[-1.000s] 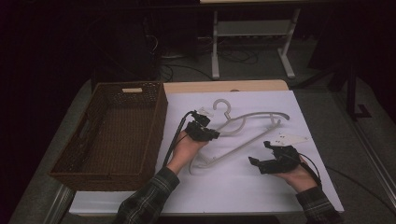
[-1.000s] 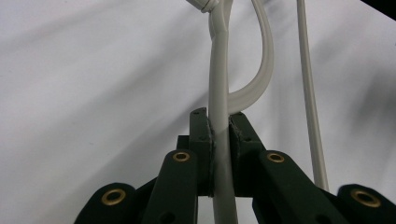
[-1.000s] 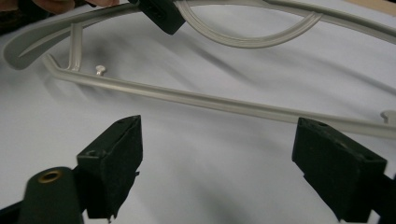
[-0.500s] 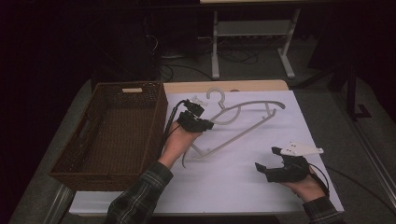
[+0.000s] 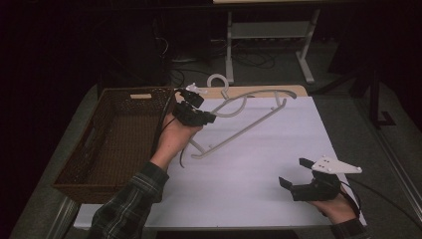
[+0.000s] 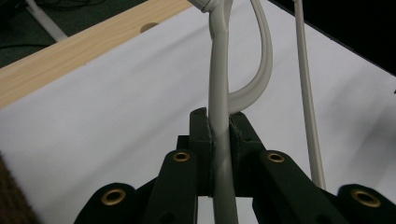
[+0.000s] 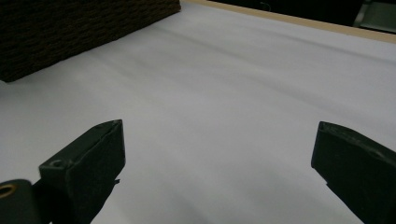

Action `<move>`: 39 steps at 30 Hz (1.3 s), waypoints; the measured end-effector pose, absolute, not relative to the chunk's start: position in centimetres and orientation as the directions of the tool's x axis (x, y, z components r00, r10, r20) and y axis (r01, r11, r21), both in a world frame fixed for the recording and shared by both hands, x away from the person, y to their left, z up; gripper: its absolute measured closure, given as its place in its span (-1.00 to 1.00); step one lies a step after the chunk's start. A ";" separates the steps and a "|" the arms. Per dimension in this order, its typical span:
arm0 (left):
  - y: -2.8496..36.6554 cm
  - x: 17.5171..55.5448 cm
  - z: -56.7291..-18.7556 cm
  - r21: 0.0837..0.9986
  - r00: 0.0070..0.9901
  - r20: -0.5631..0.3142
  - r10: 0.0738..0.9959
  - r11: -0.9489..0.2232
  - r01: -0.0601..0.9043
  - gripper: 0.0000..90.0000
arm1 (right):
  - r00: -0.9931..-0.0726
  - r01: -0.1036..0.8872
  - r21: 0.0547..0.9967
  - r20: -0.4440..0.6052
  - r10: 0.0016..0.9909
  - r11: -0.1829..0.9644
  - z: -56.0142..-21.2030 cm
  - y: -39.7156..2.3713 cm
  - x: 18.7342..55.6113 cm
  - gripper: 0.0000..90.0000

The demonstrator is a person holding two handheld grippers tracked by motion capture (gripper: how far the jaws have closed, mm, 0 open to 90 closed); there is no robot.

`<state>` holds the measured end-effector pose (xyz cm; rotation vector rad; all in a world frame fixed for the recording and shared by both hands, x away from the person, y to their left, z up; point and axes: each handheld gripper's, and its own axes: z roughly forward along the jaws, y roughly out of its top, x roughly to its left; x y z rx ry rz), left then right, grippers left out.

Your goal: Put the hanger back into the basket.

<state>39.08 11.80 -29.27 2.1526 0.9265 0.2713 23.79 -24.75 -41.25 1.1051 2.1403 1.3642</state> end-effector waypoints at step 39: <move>31.2 37.2 -26.2 0.758 0.536 -0.048 0.843 -0.319 0.569 0.83 | -0.627 0.413 0.882 0.095 0.773 0.227 -41.7 -24.7 23.8 -0.95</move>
